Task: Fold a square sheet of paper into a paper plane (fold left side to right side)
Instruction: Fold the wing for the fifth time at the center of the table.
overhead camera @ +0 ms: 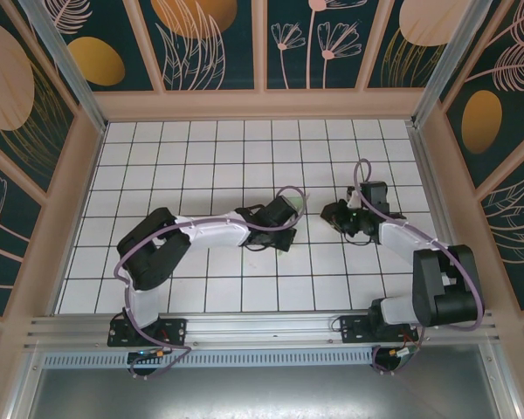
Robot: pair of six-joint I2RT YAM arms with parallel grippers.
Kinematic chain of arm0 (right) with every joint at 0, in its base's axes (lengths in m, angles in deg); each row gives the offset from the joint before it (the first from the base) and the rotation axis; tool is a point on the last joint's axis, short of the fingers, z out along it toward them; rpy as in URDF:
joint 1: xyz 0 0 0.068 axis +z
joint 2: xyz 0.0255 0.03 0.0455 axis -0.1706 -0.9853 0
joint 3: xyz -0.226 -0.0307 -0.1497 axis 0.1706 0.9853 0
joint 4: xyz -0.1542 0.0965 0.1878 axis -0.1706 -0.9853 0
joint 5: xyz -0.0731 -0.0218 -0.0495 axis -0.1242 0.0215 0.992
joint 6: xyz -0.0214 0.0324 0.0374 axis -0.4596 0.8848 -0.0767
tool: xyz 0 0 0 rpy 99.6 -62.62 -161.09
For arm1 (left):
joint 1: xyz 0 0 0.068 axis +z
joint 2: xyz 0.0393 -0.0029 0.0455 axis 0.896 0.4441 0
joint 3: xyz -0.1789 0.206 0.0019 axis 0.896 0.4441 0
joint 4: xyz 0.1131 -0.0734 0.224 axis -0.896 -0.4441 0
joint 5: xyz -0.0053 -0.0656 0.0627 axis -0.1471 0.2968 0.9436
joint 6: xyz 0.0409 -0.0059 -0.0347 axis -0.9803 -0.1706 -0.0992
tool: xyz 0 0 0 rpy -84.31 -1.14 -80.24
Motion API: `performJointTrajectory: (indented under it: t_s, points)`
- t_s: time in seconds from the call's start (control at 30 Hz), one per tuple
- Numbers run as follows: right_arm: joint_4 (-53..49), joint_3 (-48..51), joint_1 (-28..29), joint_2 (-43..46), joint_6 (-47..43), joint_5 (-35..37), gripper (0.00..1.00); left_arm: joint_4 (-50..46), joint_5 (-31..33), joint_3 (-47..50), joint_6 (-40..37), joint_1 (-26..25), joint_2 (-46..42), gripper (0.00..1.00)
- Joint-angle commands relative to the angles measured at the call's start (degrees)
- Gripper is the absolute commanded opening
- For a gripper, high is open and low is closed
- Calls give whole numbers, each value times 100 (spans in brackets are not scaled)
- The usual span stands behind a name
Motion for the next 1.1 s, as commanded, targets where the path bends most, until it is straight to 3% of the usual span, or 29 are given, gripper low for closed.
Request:
performJointTrajectory:
  t_s: [0.0, 0.23, 0.43, 1.07]
  points:
    - [1010, 153, 171, 189, 233, -221, 30, 588, -728, 231, 318, 160, -237, 8]
    - [1370, 271, 450, -17, 101, -83, 42, 1571, -1652, 727, 802, 501, -340, 7]
    - [1450, 376, 638, -195, -50, 53, 54, 1953, -1917, 911, 1011, 595, -269, 6]
    - [1485, 553, 760, -384, -225, 148, 56, 2969, -2462, 1279, 1669, 662, 86, 5]
